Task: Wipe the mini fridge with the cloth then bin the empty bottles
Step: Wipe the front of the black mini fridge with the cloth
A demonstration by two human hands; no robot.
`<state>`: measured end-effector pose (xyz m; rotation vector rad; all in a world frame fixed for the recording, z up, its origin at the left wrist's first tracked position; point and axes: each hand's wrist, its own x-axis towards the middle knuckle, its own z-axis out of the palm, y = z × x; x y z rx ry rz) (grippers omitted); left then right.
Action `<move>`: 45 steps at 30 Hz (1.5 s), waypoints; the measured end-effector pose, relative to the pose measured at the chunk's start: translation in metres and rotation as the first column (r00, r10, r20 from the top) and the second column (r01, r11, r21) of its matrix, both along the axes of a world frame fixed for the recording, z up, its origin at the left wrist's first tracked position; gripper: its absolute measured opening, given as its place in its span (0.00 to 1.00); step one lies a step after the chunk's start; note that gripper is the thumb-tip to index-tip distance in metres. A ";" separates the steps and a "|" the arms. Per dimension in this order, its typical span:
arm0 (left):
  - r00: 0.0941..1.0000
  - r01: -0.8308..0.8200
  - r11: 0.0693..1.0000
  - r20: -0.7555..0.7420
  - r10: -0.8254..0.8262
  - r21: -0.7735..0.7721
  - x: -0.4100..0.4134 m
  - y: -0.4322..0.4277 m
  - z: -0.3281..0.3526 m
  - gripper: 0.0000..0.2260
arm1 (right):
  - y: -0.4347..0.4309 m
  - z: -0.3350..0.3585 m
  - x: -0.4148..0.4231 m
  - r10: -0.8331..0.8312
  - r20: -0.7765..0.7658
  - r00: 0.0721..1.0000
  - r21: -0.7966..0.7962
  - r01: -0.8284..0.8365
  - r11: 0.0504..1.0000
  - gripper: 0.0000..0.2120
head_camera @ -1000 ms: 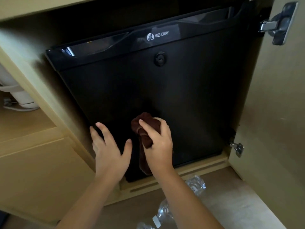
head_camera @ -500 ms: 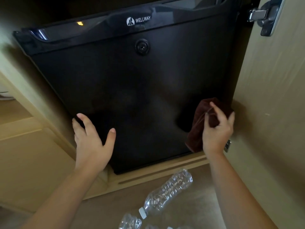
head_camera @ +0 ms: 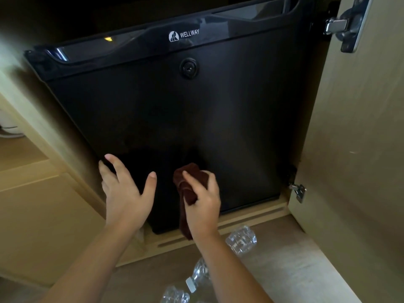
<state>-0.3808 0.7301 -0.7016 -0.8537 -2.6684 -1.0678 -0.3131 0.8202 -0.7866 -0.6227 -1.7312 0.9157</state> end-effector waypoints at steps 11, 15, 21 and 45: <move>0.998 0.054 0.998 0.016 -0.055 0.019 -0.008 -0.012 -0.001 0.37 | 0.093 -0.014 0.067 -0.308 -0.048 0.950 -0.284 0.282 0.916 0.20; 0.998 0.064 0.998 0.026 -0.064 0.009 -0.009 -0.013 -0.002 0.37 | 0.116 -0.021 0.086 -0.375 -0.038 0.926 -0.333 0.342 0.879 0.17; 0.999 0.048 0.999 -0.020 -0.049 -0.009 -0.004 -0.009 -0.004 0.38 | 0.063 -0.017 0.053 -0.220 -0.046 0.974 -0.395 0.185 0.900 0.19; 0.996 0.079 0.996 -0.041 -0.080 -0.030 -0.011 -0.013 -0.008 0.38 | -0.003 0.018 -0.010 -0.140 -0.141 0.980 -0.253 0.101 0.962 0.19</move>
